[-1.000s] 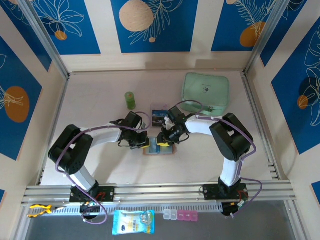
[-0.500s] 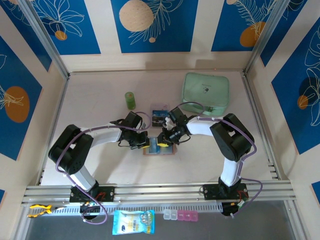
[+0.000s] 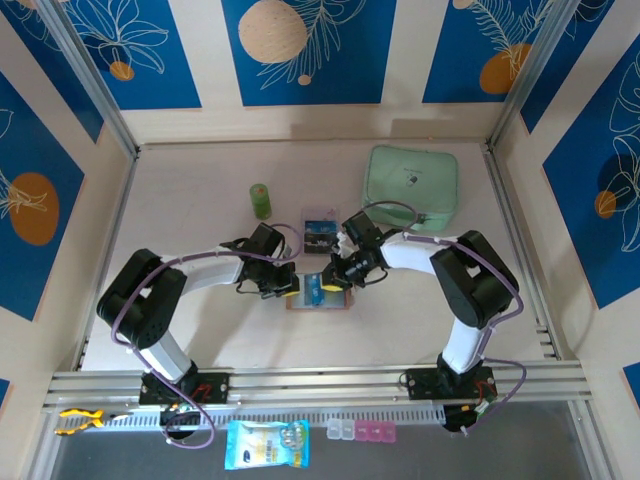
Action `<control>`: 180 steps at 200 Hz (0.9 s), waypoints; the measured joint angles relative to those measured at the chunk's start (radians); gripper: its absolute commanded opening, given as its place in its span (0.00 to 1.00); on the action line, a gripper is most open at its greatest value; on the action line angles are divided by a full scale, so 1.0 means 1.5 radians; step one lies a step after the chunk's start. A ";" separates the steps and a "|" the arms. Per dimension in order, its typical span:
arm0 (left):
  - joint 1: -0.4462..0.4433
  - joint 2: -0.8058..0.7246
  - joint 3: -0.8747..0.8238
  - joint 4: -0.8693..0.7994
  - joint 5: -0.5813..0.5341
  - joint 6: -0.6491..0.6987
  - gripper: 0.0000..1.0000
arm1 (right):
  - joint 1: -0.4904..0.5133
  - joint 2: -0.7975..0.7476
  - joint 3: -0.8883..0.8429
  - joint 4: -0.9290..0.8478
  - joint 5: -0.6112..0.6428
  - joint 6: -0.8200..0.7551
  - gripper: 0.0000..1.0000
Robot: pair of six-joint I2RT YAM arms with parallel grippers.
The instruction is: Take the credit cards out of the card holder
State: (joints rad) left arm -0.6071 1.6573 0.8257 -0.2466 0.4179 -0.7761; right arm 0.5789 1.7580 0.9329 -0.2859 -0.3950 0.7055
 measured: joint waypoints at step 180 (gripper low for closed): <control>-0.001 0.000 0.000 0.001 0.001 0.000 0.02 | 0.022 -0.028 0.056 -0.157 0.094 -0.049 0.11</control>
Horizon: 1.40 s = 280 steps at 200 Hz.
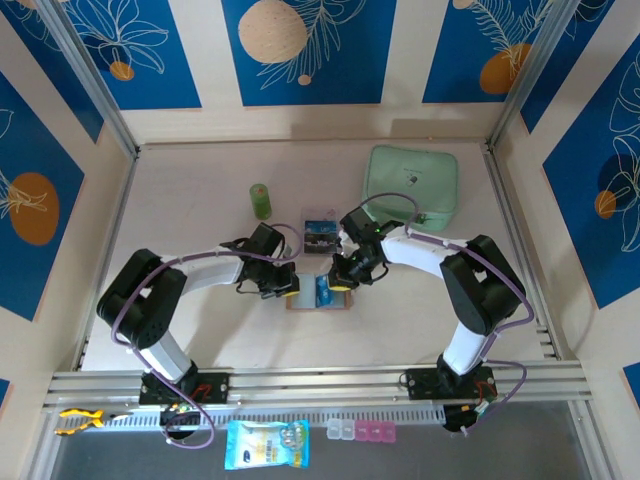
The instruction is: Take the credit cards out of the card holder
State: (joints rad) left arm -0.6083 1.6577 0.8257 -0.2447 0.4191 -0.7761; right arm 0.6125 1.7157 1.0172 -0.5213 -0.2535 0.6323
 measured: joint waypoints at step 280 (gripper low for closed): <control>-0.034 -0.002 0.031 -0.053 -0.050 0.011 0.03 | 0.015 -0.031 -0.013 0.015 -0.016 0.047 0.11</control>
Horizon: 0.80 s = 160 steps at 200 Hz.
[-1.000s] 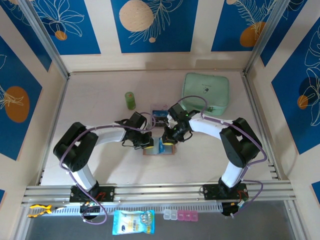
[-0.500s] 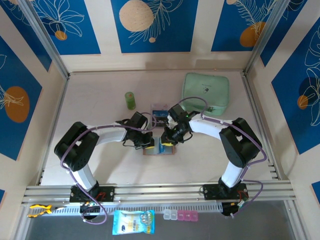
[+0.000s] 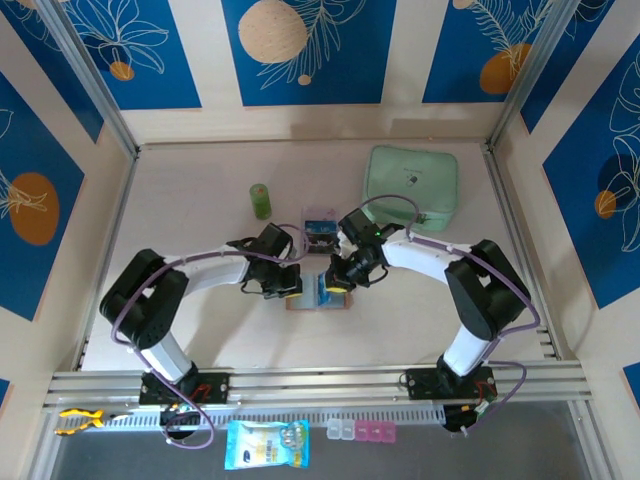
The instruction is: Take the credit cards out of the card holder
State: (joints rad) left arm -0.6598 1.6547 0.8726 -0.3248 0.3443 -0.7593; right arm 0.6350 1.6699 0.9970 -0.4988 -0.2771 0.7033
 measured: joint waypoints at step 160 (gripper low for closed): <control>0.068 -0.152 -0.056 -0.022 -0.056 0.010 0.08 | -0.078 -0.026 0.157 -0.183 0.103 -0.349 0.03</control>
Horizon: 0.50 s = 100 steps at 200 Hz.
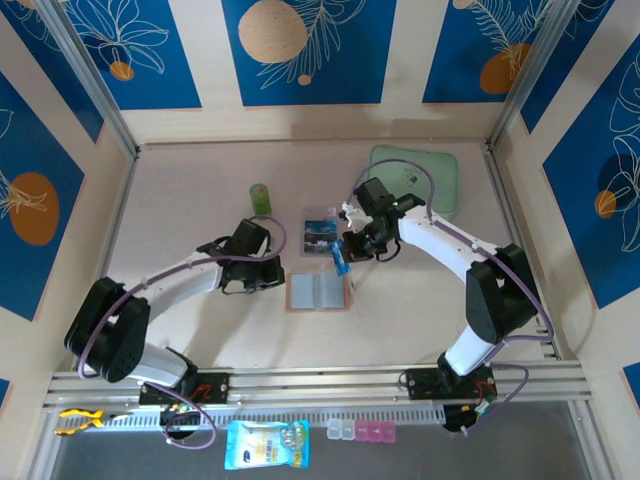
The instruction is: Take the credit cards out of the card holder
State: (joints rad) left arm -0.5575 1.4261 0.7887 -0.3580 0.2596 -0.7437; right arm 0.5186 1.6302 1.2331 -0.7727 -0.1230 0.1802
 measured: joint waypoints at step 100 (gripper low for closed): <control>0.045 -0.038 -0.042 0.004 0.001 0.009 0.09 | 0.023 0.046 0.136 -0.054 0.143 -0.507 0.00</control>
State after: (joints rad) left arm -0.4904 1.3697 0.7261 -0.3515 0.2604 -0.7303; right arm 0.5529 1.6993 1.4376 -0.8532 0.0910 -0.5808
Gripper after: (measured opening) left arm 0.087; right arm 0.063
